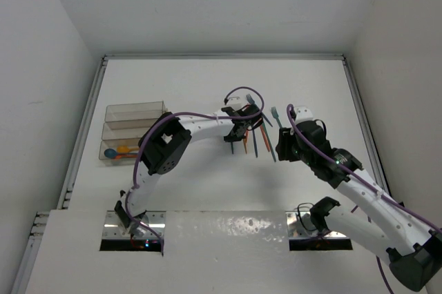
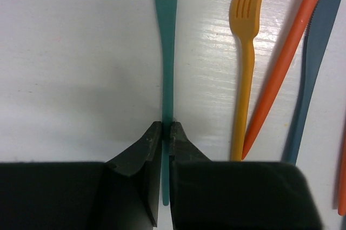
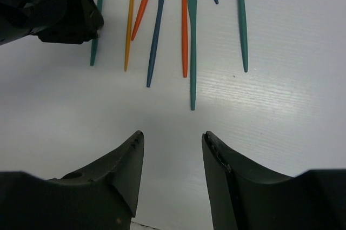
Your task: Sort the eating utensils into containers
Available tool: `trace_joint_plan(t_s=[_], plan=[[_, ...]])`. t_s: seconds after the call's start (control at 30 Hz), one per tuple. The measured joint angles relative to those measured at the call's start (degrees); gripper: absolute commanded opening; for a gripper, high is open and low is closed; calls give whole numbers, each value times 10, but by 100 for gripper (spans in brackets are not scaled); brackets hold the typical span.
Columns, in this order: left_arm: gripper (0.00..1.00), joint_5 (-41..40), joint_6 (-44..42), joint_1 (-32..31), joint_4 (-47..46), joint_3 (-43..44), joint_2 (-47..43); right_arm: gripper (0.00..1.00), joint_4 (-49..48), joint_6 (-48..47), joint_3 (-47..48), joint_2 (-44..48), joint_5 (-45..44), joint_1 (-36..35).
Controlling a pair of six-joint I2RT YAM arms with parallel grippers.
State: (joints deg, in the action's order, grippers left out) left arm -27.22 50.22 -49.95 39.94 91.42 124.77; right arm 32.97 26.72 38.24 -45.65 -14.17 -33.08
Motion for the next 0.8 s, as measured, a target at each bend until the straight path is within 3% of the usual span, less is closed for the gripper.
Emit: trace_joint_plan(t_s=[0.3, 0.47, 0.8], plan=[[0, 21, -5, 16, -16, -57, -42, 47, -1, 0, 0, 0, 9, 0], [0, 40, 15, 57, 35, -99, -93, 47, 0, 0, 0, 0, 9, 0], [0, 11, 128, 141, 89, -97, -295, 47, 1, 0, 2, -3, 12, 0]])
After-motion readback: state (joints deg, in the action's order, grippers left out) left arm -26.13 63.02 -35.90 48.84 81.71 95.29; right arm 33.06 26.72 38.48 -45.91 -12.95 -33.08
